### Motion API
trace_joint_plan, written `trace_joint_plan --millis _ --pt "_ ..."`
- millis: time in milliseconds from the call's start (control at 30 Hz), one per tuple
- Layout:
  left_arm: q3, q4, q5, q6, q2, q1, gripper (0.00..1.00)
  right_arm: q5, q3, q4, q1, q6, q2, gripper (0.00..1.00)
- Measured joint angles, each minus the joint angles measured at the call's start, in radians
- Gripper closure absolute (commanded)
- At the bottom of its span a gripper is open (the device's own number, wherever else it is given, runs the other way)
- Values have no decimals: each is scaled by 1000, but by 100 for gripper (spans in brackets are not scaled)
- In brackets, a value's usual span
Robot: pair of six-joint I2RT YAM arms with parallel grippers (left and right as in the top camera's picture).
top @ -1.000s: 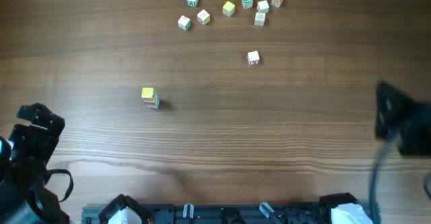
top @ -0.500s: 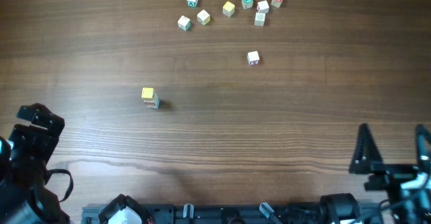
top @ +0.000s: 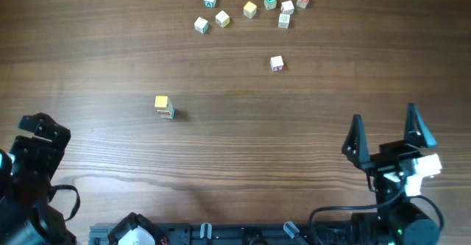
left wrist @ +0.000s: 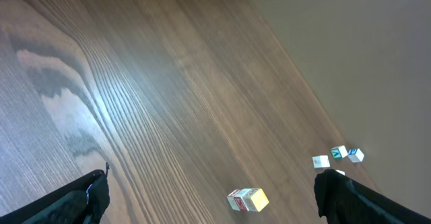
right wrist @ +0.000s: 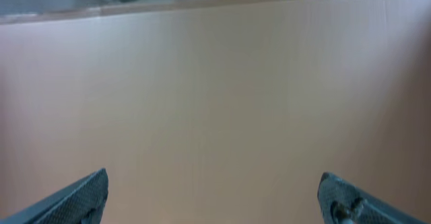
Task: Form a tower
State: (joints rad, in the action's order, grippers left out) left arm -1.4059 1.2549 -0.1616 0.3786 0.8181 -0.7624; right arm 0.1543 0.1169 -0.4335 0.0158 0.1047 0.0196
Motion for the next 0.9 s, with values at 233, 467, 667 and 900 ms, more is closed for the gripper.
trace_joint_plan --millis 233,467,667,900 --pt "0 -1 0 0 0 0 0 -26 -110 37 -9 0 -2 0" --pt "0 0 0 0 0 0 0 -59 -111 396 -15 0 -8 0" --pt "0 0 0 0 0 0 0 -67 -111 434 -15 0 -8 0" --pt "0 0 0 0 0 0 0 -69 -111 434 -15 0 -8 0"
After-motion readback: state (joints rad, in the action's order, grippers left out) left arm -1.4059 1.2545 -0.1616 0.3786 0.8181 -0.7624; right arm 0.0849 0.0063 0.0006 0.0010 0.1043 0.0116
